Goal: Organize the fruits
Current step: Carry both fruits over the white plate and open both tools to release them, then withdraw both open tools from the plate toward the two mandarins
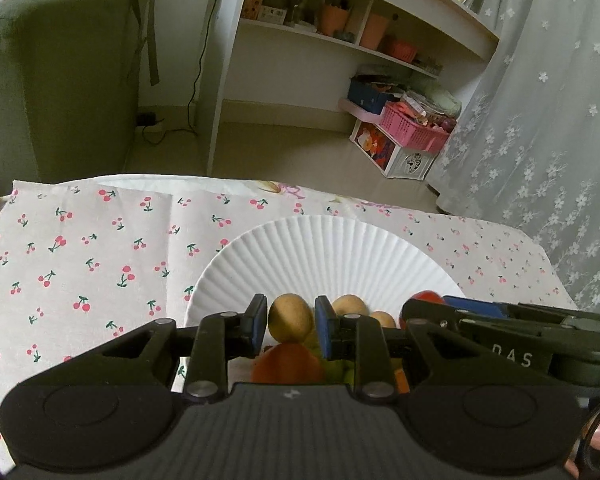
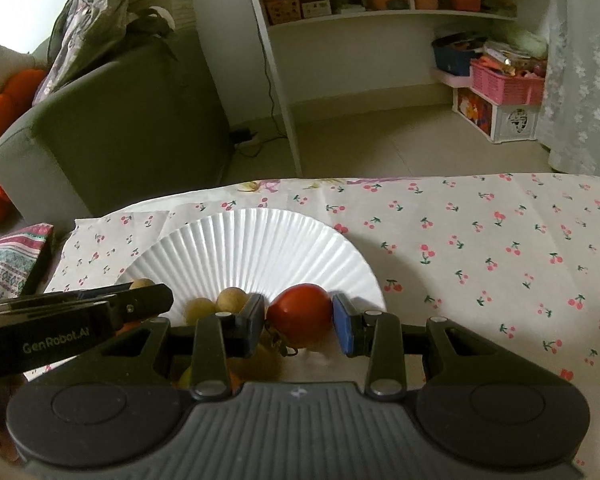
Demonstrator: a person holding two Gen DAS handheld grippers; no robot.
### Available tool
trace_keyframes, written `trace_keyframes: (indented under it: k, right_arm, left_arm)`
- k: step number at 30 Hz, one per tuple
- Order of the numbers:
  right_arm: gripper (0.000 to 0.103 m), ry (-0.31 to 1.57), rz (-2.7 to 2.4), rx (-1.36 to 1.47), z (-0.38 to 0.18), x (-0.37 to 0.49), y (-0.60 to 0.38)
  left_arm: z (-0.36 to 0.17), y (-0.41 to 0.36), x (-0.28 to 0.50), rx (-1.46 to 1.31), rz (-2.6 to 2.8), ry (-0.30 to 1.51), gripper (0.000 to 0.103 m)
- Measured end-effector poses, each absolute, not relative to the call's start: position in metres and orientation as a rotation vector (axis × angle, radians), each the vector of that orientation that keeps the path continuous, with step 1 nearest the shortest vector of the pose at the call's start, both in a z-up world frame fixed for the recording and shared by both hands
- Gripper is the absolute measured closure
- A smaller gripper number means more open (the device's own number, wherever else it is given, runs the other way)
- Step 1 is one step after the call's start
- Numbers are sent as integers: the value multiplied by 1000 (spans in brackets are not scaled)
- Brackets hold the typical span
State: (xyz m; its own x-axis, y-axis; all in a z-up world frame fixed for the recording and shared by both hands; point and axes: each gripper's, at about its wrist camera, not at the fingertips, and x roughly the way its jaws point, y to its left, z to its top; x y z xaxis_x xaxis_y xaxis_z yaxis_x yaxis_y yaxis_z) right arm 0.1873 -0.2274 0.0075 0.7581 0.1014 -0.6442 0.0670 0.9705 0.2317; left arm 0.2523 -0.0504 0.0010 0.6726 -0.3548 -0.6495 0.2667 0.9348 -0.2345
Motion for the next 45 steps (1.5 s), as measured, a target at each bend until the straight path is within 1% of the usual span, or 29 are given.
trace_keyframes:
  k: [8, 12, 16, 20, 22, 23, 25, 28, 29, 32, 35, 36, 38, 40, 42, 45]
  right_arm:
    - [66, 664, -10, 292, 20, 182, -237]
    - [66, 655, 7, 300, 27, 179, -237]
    - [65, 647, 12, 288, 35, 176, -230]
    - [62, 643, 32, 278, 40, 172, -222]
    - [60, 641, 39, 275, 44, 169, -219]
    - [57, 641, 41, 276, 46, 168, -218]
    - [53, 645, 38, 283, 49, 164, -216]
    - [48, 663, 68, 300, 51, 158, -212]
    - [44, 667, 77, 301, 51, 156, -210]
    - [40, 681, 96, 286, 53, 149, -200]
    - [31, 682, 108, 278, 56, 144, -192]
    - [30, 683, 113, 277, 56, 142, -191]
    - [27, 691, 122, 282, 58, 139, -187]
    - [23, 704, 127, 301, 58, 136, -186]
    - [21, 716, 140, 319, 59, 133, -185]
    - [17, 732, 141, 327, 59, 126, -181]
  left_arm:
    - [9, -45, 247, -151, -345, 750, 71]
    - [16, -42, 242, -152, -336, 742, 66]
    - [20, -39, 236, -147, -308, 745, 59]
    - [26, -34, 231, -151, -292, 755, 58]
    - [29, -31, 227, -153, -280, 756, 54]
    - [30, -29, 225, -156, -275, 757, 53]
    - [32, -24, 220, -158, -265, 759, 47]
    - [33, -20, 213, -126, -243, 760, 43]
    - [34, -19, 210, -117, -239, 759, 43]
    - [36, -13, 203, -119, -233, 758, 37]
    - [38, -6, 195, -122, -218, 759, 32]
    - [38, -4, 193, -118, -212, 758, 30]
    - [40, 0, 187, -110, -198, 756, 26]
    - [41, 3, 181, -102, -186, 753, 15]
    - [43, 7, 174, -97, -175, 749, 10]
    - [45, 11, 166, -98, -168, 748, 6]
